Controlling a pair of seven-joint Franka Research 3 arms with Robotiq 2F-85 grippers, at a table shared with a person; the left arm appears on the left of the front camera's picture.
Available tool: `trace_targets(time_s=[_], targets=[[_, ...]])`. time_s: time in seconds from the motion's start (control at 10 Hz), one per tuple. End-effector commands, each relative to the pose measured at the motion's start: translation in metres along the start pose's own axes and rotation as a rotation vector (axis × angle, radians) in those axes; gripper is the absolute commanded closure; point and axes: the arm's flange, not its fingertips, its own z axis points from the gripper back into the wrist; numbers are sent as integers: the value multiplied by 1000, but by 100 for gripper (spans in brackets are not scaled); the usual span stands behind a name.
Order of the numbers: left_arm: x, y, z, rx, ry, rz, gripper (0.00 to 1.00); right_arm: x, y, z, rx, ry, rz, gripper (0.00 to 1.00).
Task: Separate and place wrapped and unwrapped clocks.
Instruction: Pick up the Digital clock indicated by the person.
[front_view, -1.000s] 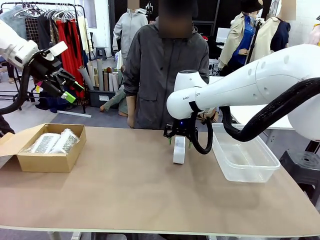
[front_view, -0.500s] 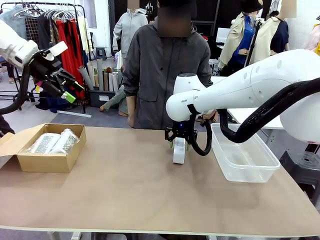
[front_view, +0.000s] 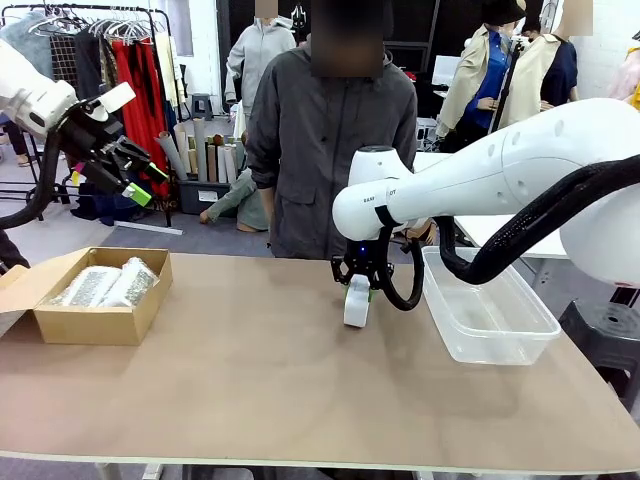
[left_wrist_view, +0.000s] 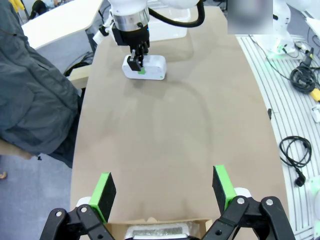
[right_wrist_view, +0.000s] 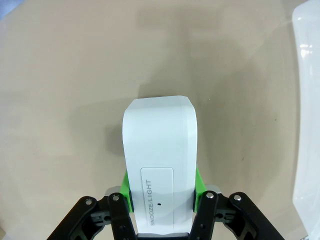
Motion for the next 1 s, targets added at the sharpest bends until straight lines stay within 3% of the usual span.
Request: trace_targets(time_s=[0.0,0.6,0.9], targets=[[1,-2,0,3,-1,-3,0,-4,-7,26,5,0,3,100],[1,-2,0,3,-1,-3,0,-43,-7,144,-19,11,143,100],[1,-2,0,3,-1,-3,0,-59,5,199,16,-94,153,100]])
